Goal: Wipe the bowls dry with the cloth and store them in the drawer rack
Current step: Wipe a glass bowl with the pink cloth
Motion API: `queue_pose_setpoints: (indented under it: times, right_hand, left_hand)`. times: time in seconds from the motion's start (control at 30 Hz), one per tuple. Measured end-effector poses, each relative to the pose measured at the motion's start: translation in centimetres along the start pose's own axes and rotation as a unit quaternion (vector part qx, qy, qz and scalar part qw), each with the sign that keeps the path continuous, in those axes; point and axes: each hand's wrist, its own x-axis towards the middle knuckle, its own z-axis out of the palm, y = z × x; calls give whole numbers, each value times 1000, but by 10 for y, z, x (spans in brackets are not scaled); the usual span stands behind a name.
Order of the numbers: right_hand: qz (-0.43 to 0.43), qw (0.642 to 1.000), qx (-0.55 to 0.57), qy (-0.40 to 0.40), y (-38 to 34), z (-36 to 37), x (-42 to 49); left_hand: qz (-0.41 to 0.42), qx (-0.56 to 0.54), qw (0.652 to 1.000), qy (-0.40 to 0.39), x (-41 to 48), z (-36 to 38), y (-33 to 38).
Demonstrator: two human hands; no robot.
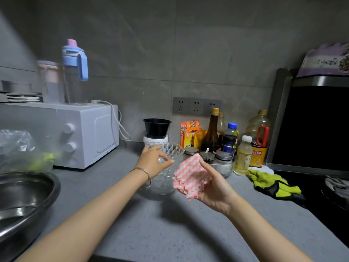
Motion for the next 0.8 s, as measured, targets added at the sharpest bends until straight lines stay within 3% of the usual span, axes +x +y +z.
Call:
queue_pose_setpoints:
  times: [0.13, 0.4, 0.6, 0.8]
  right_hand:
    - [-11, 1000, 11, 2, -5, -1, 9]
    - [-49, 998, 25, 17, -14, -4, 14]
    - [-149, 988, 23, 43, -26, -9, -1]
    - [-301, 945, -127, 8, -19, 4, -21]
  left_hand:
    - [30, -6, 999, 8, 4, 2, -2]
    - [78, -180, 973, 120, 8, -11, 12]
    - [78, -308, 937, 146, -23, -39, 46]
    - [19, -384, 907, 171, -65, -30, 51]
